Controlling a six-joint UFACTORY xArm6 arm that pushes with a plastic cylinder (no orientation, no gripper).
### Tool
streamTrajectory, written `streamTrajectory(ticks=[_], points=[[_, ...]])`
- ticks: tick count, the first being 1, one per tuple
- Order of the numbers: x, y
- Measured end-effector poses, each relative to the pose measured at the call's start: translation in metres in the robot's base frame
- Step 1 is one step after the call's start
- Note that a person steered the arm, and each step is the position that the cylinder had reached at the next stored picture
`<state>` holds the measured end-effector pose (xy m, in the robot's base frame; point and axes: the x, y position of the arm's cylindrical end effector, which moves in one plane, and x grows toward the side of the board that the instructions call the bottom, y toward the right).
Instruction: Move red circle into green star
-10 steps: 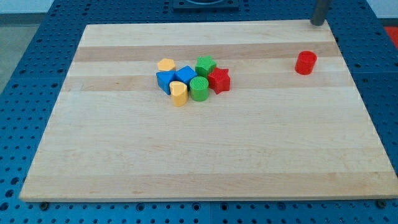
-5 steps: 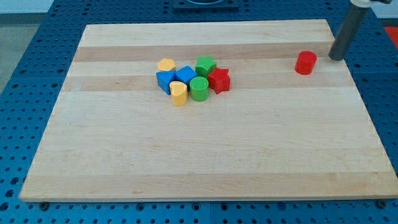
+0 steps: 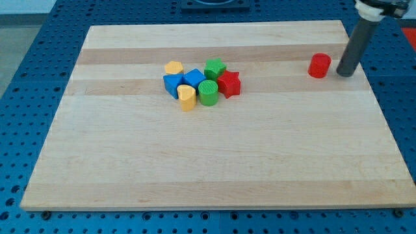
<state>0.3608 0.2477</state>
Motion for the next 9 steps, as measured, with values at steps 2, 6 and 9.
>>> streamTrajectory(ticks=[2, 6, 9], points=[[0.008, -0.058], [0.008, -0.017], [-0.029, -0.051]])
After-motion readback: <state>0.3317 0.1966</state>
